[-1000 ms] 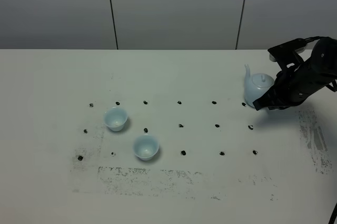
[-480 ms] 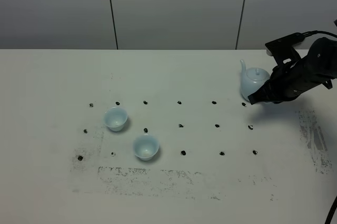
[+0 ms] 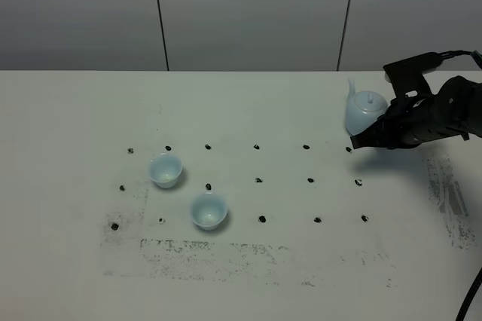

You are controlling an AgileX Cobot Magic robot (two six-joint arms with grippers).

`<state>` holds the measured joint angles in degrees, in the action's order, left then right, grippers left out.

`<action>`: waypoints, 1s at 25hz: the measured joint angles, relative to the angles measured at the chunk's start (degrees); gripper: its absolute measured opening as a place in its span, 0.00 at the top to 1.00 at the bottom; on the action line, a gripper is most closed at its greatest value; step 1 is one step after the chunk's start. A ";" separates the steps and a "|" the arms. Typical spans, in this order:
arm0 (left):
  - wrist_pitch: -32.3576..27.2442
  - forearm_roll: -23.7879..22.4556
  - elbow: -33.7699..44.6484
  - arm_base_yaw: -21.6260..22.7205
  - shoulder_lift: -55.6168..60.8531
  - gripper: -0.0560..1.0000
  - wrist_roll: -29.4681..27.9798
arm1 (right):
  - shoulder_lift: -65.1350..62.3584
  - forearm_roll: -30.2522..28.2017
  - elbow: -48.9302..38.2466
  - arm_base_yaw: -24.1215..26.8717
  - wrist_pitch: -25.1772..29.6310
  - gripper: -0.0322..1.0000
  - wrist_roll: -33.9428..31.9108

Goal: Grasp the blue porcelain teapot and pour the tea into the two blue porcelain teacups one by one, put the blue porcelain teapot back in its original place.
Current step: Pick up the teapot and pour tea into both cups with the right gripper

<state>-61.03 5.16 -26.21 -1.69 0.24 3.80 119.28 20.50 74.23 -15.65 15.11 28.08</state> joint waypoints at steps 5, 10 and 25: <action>0.00 0.00 0.00 0.00 0.00 0.48 0.00 | -1.62 0.00 -1.84 -0.45 -2.63 0.94 -0.65; 0.00 0.00 0.00 0.00 0.00 0.48 0.00 | -5.54 -0.45 -2.09 -3.45 -2.52 0.94 -0.65; 0.00 0.00 0.00 0.00 0.00 0.48 0.08 | -5.55 4.48 15.24 -16.58 13.33 0.94 16.74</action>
<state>-61.03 5.16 -26.21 -1.69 0.24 3.88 113.74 24.98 89.46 -32.22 28.44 44.82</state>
